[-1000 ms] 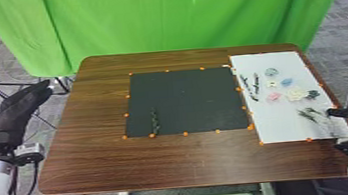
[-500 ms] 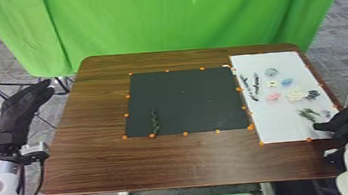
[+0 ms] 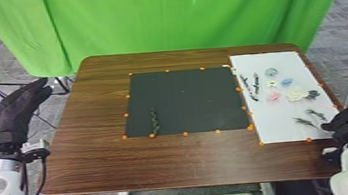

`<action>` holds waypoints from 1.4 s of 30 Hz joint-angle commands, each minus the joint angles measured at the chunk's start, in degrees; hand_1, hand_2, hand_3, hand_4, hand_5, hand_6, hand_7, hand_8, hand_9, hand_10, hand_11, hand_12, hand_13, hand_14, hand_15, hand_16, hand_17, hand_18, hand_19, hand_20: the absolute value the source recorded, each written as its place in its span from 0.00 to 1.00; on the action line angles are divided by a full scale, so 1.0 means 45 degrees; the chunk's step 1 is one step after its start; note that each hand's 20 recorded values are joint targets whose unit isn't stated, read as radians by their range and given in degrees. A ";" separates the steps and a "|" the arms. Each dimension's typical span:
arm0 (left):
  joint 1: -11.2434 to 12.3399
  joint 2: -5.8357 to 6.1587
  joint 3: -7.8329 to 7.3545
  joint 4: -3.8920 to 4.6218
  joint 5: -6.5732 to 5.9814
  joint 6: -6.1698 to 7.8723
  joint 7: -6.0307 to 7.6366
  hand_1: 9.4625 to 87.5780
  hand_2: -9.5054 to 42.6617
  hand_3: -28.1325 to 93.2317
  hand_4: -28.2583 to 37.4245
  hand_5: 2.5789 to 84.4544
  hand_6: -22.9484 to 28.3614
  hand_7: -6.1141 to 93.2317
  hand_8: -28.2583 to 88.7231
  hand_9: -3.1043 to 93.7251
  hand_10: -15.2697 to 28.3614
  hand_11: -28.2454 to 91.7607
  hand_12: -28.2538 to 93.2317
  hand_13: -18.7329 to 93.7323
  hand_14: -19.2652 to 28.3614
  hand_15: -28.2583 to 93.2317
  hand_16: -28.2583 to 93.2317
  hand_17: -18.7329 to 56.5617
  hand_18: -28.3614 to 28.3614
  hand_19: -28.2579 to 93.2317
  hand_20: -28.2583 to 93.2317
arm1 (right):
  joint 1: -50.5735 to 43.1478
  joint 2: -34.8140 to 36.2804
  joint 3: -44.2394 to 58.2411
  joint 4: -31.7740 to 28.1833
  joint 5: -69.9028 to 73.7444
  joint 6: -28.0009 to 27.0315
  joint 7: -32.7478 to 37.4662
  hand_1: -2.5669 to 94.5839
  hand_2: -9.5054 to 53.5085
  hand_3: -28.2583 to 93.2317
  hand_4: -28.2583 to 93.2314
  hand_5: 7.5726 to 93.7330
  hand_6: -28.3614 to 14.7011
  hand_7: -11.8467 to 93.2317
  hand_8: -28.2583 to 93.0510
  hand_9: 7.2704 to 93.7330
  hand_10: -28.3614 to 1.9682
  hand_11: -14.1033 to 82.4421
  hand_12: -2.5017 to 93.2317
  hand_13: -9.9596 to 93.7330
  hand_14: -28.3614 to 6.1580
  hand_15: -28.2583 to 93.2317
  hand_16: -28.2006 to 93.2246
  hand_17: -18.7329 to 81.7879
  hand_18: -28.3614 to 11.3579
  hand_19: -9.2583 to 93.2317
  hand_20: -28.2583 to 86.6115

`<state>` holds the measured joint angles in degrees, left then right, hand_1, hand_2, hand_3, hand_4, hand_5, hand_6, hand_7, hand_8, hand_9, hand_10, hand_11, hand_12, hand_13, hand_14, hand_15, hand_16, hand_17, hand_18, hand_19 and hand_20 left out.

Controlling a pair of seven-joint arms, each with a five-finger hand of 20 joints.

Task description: Arrange flowers

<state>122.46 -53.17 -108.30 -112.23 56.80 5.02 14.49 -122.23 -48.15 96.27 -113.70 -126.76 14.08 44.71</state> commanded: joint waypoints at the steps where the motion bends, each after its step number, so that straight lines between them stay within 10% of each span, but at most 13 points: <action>1: -0.0100 0.0008 -0.0044 0.0046 -0.0069 -0.0303 -0.0161 0.15 0.16 0.77 0.08 0.46 0.51 0.17 0.18 0.46 0.65 0.38 0.33 0.45 0.74 0.30 0.25 0.29 0.69 0.26 0.34 | -0.0192 0.0420 0.0518 -0.0939 -0.0506 0.0447 -0.0105 0.68 0.07 0.62 0.12 0.84 0.59 0.29 0.37 0.98 0.58 0.44 0.29 1.00 0.78 0.70 0.43 0.90 0.53 1.00 0.54; 14: 0.0189 0.0091 -0.0428 -0.0197 -0.0025 -0.0445 -0.0464 0.15 0.16 0.77 0.08 0.46 0.51 0.17 0.18 0.46 0.65 0.38 0.33 0.45 0.74 0.30 0.25 0.29 0.69 0.26 0.34 | 0.1537 0.0688 -0.1007 -0.3130 -0.0066 0.0065 -0.0608 0.65 0.03 0.67 0.12 0.86 0.57 0.28 0.36 1.00 0.58 0.43 0.29 1.00 0.79 0.71 0.42 0.90 0.54 1.00 0.55; 42: 0.0285 0.0068 -0.0487 -0.0314 0.0129 -0.0973 -0.0998 0.16 0.14 0.76 0.10 0.45 0.51 0.16 0.19 0.45 0.65 0.37 0.33 0.45 0.75 0.30 0.25 0.28 0.69 0.26 0.34 | 0.6732 -0.1522 -0.6634 -0.1412 0.6350 0.0002 -0.1851 0.65 0.00 0.66 0.14 0.88 0.56 0.30 0.37 1.00 0.55 0.45 0.29 1.00 0.80 0.72 0.41 0.91 0.56 1.00 0.54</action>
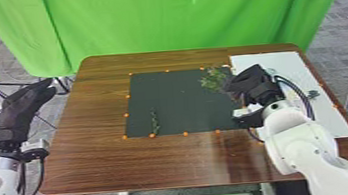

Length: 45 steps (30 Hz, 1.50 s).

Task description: Arrange flowers

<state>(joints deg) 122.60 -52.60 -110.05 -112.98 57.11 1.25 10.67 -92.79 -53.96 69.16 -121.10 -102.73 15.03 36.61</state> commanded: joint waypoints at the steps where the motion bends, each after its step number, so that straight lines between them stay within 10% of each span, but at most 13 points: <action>1: 0.0270 -0.0058 -0.0105 -0.0166 0.0055 -0.0140 -0.0173 0.16 0.14 0.76 0.10 0.45 0.51 0.16 0.19 0.45 0.65 0.37 0.33 0.45 0.74 0.30 0.25 0.28 0.69 0.26 0.34 | 0.0267 -0.0239 -0.0730 0.0284 0.1288 -0.0180 -0.0049 0.65 0.00 0.65 0.14 0.88 0.56 0.31 0.37 1.00 0.54 0.45 0.29 1.00 0.80 0.72 0.41 0.91 0.57 1.00 0.54; 28: 0.0279 0.0041 -0.0139 -0.0199 0.0042 -0.0441 -0.0481 0.16 0.13 0.76 0.11 0.45 0.51 0.16 0.19 0.45 0.65 0.36 0.34 0.44 0.75 0.30 0.25 0.28 0.69 0.26 0.34 | 0.1972 -0.2185 -0.2927 0.2010 0.3975 0.0386 0.0255 0.66 0.00 0.64 0.15 0.87 0.56 0.34 0.36 1.00 0.54 0.46 0.28 1.00 0.79 0.71 0.41 0.92 0.58 0.99 0.53; 45: 0.0210 0.0212 -0.0019 -0.0138 0.0063 -0.0599 -0.0530 0.16 0.13 0.76 0.11 0.45 0.51 0.15 0.19 0.45 0.65 0.36 0.34 0.44 0.74 0.30 0.25 0.28 0.69 0.26 0.34 | 0.1524 -0.3381 -0.3668 0.2452 -0.3053 -0.0629 -0.0237 0.66 0.00 0.63 0.16 0.86 0.56 0.35 0.36 1.00 0.54 0.47 0.28 1.00 0.80 0.71 0.40 0.93 0.58 0.98 0.52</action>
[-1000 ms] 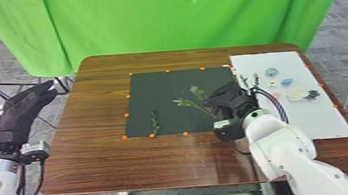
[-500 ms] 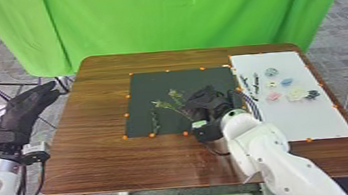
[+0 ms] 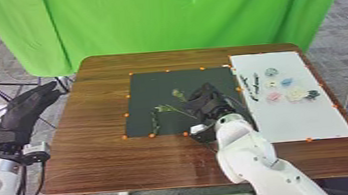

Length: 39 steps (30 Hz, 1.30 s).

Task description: Arrange flowers

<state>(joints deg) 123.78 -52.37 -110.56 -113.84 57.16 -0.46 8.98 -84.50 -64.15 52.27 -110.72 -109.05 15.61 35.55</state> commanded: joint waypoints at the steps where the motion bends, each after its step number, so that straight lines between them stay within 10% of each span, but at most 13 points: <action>1: -0.0004 0.0154 0.0075 0.0019 0.0040 -0.0186 -0.0173 0.16 0.13 0.76 0.11 0.45 0.51 0.15 0.19 0.45 0.65 0.36 0.34 0.44 0.74 0.30 0.25 0.28 0.69 0.26 0.34 | -0.0417 -0.1324 0.0197 0.0147 -0.1658 -0.0844 0.0045 0.66 0.00 0.63 0.16 0.86 0.56 0.35 0.36 1.00 0.54 0.47 0.28 1.00 0.79 0.71 0.40 0.93 0.58 0.98 0.52; 39: -0.0168 0.0290 0.0198 0.0079 0.0064 -0.0436 -0.0271 0.16 0.12 0.75 0.11 0.45 0.51 0.15 0.19 0.45 0.65 0.36 0.34 0.44 0.75 0.29 0.25 0.27 0.69 0.26 0.34 | -0.0947 -0.2986 0.0725 0.0881 -0.1799 -0.0716 0.0377 0.62 0.00 0.63 0.17 0.86 0.55 0.37 0.36 1.00 0.53 0.48 0.27 1.00 0.79 0.71 0.39 0.94 0.59 0.97 0.52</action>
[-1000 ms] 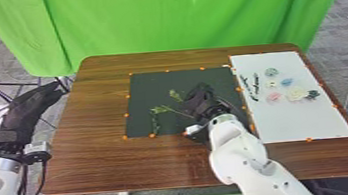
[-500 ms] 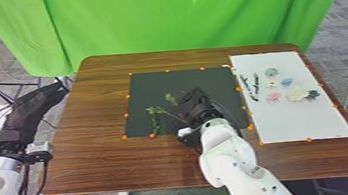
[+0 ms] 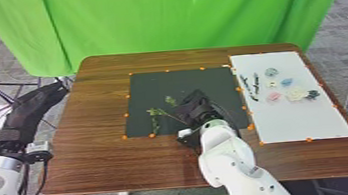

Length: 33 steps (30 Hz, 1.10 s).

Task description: Arrange flowers

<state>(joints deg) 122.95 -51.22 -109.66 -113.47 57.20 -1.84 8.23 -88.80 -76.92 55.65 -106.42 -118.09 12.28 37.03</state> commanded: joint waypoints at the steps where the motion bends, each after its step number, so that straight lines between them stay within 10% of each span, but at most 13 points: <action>1: 0.0021 0.0040 0.0000 -0.0015 0.0044 -0.0132 -0.0121 0.16 0.12 0.75 0.11 0.45 0.51 0.15 0.19 0.45 0.64 0.36 0.34 0.44 0.75 0.29 0.25 0.27 0.69 0.26 0.34 | -0.0001 -0.0157 -0.0026 -0.0080 0.0204 -0.0007 0.0042 0.61 0.00 0.63 0.17 0.86 0.55 0.37 0.36 1.00 0.53 0.48 0.27 1.00 0.79 0.71 0.39 0.94 0.59 0.97 0.52; 12: 0.0012 -0.0009 -0.0065 0.0017 0.0031 -0.0204 -0.0160 0.16 0.12 0.76 0.11 0.45 0.51 0.15 0.19 0.45 0.65 0.36 0.34 0.44 0.74 0.29 0.25 0.27 0.69 0.25 0.34 | -0.0087 -0.0156 0.0114 -0.0091 0.0590 -0.0300 -0.0184 0.56 0.00 0.64 0.18 0.86 0.54 0.36 0.35 1.00 0.52 0.47 0.27 1.00 0.78 0.71 0.39 0.94 0.60 0.96 0.52; 17: -0.0054 0.0006 -0.0006 0.0070 0.0040 -0.0201 -0.0166 0.16 0.12 0.76 0.11 0.45 0.51 0.15 0.19 0.45 0.65 0.36 0.34 0.44 0.74 0.29 0.25 0.27 0.69 0.25 0.34 | -0.0064 -0.0187 0.0146 -0.0007 0.0664 -0.0373 -0.0284 0.47 0.00 0.69 0.15 0.86 0.55 0.38 0.17 1.00 0.50 0.46 0.26 1.00 0.78 0.71 0.39 0.94 0.61 0.96 0.50; 33: -0.0017 0.0030 0.0009 0.0079 0.0007 -0.0252 -0.0155 0.16 0.12 0.75 0.11 0.45 0.51 0.15 0.19 0.45 0.65 0.36 0.34 0.44 0.75 0.30 0.25 0.27 0.69 0.25 0.34 | -0.0162 0.0019 0.0154 -0.0105 0.0518 -0.0078 -0.0558 0.47 0.00 0.70 0.14 0.85 0.56 0.39 0.21 1.00 0.50 0.47 0.27 1.00 0.76 0.71 0.39 0.94 0.59 0.96 0.53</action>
<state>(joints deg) 122.28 -51.18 -109.48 -113.06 57.23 -2.40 7.86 -88.96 -77.16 56.60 -106.37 -115.94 10.06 35.91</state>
